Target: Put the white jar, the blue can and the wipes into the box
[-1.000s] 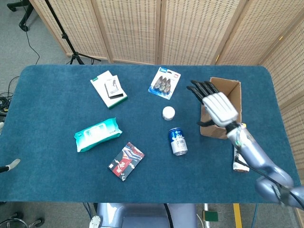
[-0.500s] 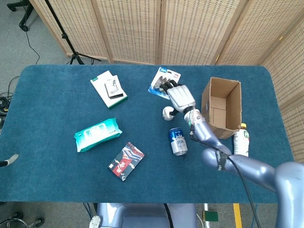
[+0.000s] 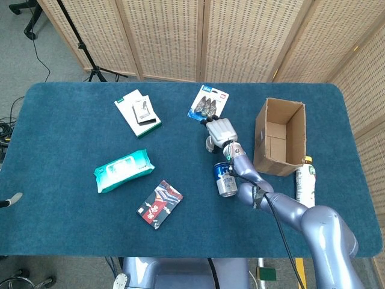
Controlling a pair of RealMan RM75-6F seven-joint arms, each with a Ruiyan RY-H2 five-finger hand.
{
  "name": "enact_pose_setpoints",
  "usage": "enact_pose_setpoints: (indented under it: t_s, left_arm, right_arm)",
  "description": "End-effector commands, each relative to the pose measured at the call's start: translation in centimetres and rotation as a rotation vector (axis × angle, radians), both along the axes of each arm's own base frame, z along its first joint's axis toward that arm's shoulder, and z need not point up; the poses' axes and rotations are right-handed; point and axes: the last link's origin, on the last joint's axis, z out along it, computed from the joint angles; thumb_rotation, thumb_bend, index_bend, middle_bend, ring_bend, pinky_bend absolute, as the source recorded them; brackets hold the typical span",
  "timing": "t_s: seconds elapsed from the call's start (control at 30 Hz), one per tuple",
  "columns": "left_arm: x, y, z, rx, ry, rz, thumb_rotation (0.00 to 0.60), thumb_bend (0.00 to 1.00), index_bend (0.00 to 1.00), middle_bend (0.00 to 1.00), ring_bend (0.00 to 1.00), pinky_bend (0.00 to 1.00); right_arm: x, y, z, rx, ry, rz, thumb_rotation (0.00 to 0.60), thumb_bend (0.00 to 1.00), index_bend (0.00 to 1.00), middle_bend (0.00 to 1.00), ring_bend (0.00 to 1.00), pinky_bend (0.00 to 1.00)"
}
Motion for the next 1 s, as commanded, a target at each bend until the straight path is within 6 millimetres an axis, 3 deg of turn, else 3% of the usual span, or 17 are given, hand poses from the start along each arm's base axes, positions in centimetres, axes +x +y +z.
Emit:
enact_pose_setpoints:
  t_s: [0.03,0.3,0.43,0.63,0.8,1.0]
  left_arm:
    - [-0.1,0.1,0.0,-0.002,0.001,0.006,0.6,0.0,0.0,0.0,0.0,0.0]
    - [-0.2,0.3,0.1,0.007,0.001,0.014,0.6,0.0,0.0,0.0,0.0,0.0]
    - [-0.3,0.3,0.0,0.004,0.001,0.019,0.6,0.0,0.0,0.0,0.0,0.0]
    - [-0.3,0.4,0.0,0.003,-0.002,0.024,0.6,0.0,0.0,0.0,0.0,0.0]
    - [-0.2,0.3,0.0,-0.003,-0.004,0.017,0.6,0.0,0.0,0.0,0.0,0.0]
    - [0.0,0.0,-0.1,-0.008,-0.002,0.005,0.6,0.0,0.0,0.0,0.0,0.0]
  right_arm:
    - [-0.2,0.0,-1.5,0.033,0.012,-0.014,0.6,0.02,0.2,0.2,0.15,0.26]
    - [-0.9,-0.5,-2.8,0.049,0.026,-0.042,0.6,0.09,0.35,0.31,0.25,0.27]
    - [-1.1,-0.7,-3.1,0.043,0.029,-0.046,0.6,0.22,0.51,0.5,0.42,0.35]
    - [-0.7,-0.8,-2.8,0.003,-0.003,-0.013,0.6,0.4,0.57,0.58,0.51,0.44]
    - [1.4,-0.6,-0.7,-0.03,-0.113,0.072,0.6,0.44,0.57,0.58,0.51,0.44]
    - [4.4,1.1,5.4,-0.072,-0.242,0.257,0.6,0.45,0.57,0.58,0.51,0.44]
